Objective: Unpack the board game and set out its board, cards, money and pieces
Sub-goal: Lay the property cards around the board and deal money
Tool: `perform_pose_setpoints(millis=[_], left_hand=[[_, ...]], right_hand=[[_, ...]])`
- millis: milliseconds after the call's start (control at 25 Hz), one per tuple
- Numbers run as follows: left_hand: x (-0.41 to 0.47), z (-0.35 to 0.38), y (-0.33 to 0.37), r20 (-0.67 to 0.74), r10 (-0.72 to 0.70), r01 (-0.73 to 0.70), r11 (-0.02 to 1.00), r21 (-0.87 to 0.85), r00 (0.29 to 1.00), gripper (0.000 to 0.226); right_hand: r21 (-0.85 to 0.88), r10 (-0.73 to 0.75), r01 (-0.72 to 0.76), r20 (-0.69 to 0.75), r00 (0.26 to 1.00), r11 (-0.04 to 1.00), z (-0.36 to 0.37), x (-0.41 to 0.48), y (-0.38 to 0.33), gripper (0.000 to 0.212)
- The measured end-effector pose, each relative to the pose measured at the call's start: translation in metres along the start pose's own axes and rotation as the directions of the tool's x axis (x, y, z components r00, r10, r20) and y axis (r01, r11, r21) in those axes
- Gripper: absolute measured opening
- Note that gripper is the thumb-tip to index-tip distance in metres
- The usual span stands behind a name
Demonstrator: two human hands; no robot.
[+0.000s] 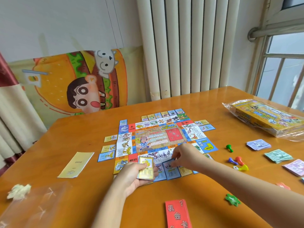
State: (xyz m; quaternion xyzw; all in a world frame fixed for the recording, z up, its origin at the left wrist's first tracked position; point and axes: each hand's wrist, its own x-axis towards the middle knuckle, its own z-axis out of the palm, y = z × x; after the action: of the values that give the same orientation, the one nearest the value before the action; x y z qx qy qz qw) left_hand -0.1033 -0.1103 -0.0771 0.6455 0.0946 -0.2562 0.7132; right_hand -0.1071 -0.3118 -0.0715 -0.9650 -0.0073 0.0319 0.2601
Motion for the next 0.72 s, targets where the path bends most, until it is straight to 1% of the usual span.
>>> perform_pose_setpoints(millis=[120, 240, 320, 360, 440, 520, 560, 640, 680, 720], left_hand=[[-0.003, 0.0, 0.0, 0.006, 0.002, -0.002, 1.0, -0.008, 1.0, 0.022], [-0.002, -0.001, -0.002, 0.007, 0.038, -0.037, 0.998, -0.055, 0.999, 0.022], [-0.001, -0.002, -0.003, 0.017, 0.089, -0.087, 0.992, -0.093, 0.996, 0.023], [-0.002, -0.001, -0.003, 0.013, 0.118, -0.117, 0.989, -0.094, 0.993, 0.021], [-0.004, 0.0, -0.004, -0.011, 0.187, -0.187, 0.981, -0.045, 0.982, 0.015], [-0.007, 0.003, -0.005, -0.026, 0.263, -0.262, 0.964, 0.037, 0.964, 0.014], [-0.008, 0.004, -0.005, -0.035, 0.299, -0.296, 0.952, 0.084, 0.954, 0.016], [-0.009, 0.004, -0.004, -0.043, 0.36, -0.348, 0.921, 0.172, 0.932, 0.02], [-0.01, 0.004, -0.004, -0.035, 0.374, -0.36, 0.912, 0.198, 0.927, 0.022], [-0.011, 0.003, -0.003, -0.021, 0.374, -0.362, 0.909, 0.207, 0.927, 0.024]], right_hand=[[-0.065, -0.024, 0.022, -0.03, 0.999, 0.998, 0.001, 0.0, -0.001, 0.031], [-0.091, -0.034, 0.031, -0.037, 0.999, 0.995, 0.002, -0.001, 0.0, 0.034], [-0.064, -0.053, 0.049, -0.058, 0.997, 0.997, 0.003, -0.003, -0.001, 0.026], [0.0, -0.066, 0.067, -0.084, 0.994, 0.998, 0.004, -0.004, -0.003, 0.021], [0.205, -0.073, 0.098, -0.122, 0.99, 0.974, 0.003, -0.008, -0.008, 0.028], [0.373, -0.109, 0.145, -0.115, 0.987, 0.917, -0.001, -0.011, -0.016, 0.032], [0.428, -0.149, 0.179, -0.103, 0.983, 0.886, -0.003, -0.012, -0.02, 0.029], [0.488, -0.22, 0.233, -0.085, 0.972, 0.841, -0.006, -0.013, -0.03, 0.012], [0.498, -0.239, 0.245, -0.077, 0.968, 0.832, -0.009, -0.012, -0.034, 0.013], [0.494, -0.253, 0.254, -0.07, 0.965, 0.832, -0.011, -0.011, -0.037, 0.022]])
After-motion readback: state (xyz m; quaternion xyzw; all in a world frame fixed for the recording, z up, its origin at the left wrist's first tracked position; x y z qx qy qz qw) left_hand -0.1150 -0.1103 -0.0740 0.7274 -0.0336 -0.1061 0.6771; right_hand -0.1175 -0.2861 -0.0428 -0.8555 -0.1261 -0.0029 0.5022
